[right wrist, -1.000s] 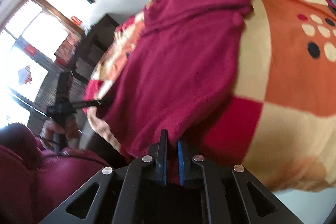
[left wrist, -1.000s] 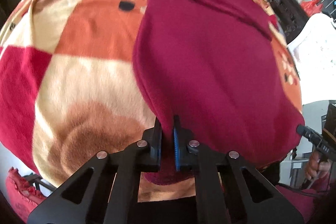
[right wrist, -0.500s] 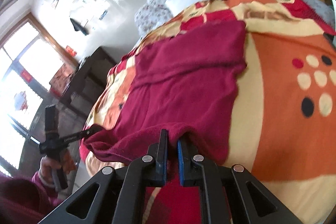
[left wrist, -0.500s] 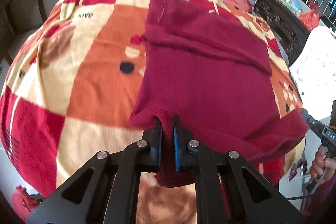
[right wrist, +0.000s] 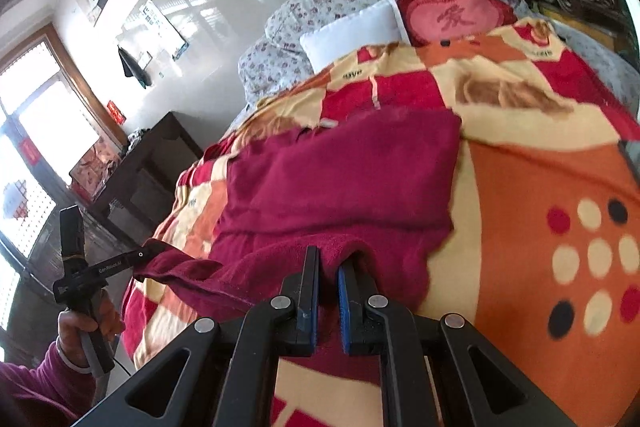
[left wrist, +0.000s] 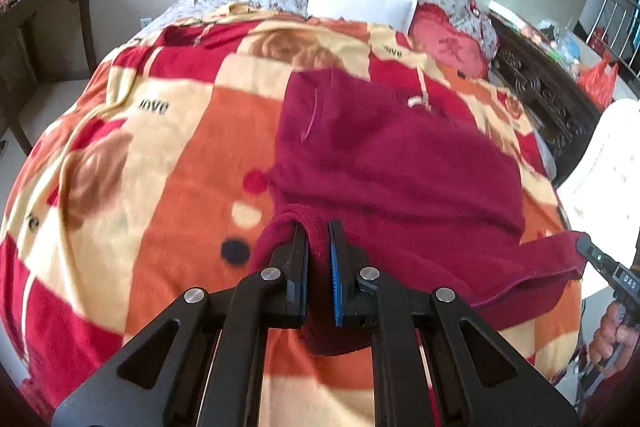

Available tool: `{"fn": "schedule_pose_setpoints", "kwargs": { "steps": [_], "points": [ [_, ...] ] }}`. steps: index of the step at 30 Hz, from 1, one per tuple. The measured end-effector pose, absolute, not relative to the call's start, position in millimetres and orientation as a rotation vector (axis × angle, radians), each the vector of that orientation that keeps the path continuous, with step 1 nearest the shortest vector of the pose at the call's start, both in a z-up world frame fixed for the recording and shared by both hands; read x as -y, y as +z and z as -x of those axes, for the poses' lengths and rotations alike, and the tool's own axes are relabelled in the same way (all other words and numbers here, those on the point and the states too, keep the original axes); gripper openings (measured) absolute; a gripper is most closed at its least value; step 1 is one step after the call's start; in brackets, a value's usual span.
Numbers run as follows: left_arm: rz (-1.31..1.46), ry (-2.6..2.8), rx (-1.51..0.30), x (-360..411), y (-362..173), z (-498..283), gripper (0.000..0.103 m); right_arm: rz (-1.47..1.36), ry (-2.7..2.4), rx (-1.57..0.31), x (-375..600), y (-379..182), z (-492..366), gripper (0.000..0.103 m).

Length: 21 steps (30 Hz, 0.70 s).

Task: Fold small clothes
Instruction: 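Lift the hem with both grippers and fold it toward the collar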

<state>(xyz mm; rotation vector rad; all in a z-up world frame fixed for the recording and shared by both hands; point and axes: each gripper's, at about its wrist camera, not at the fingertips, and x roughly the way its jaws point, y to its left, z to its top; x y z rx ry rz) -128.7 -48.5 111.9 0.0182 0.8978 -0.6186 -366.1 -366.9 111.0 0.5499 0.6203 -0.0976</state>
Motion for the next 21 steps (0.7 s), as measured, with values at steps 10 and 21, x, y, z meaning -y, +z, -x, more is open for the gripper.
{"fn": "schedule_pose_setpoints", "kwargs": {
  "steps": [10,21],
  "points": [
    [-0.015,-0.617,-0.84,108,125,66,0.008,-0.517,-0.163,-0.591,416,126,304,0.007],
    [-0.005,-0.592,-0.89,162,101,-2,0.008,-0.53,-0.247,-0.642,476,105,222,0.007]
  ]
}}
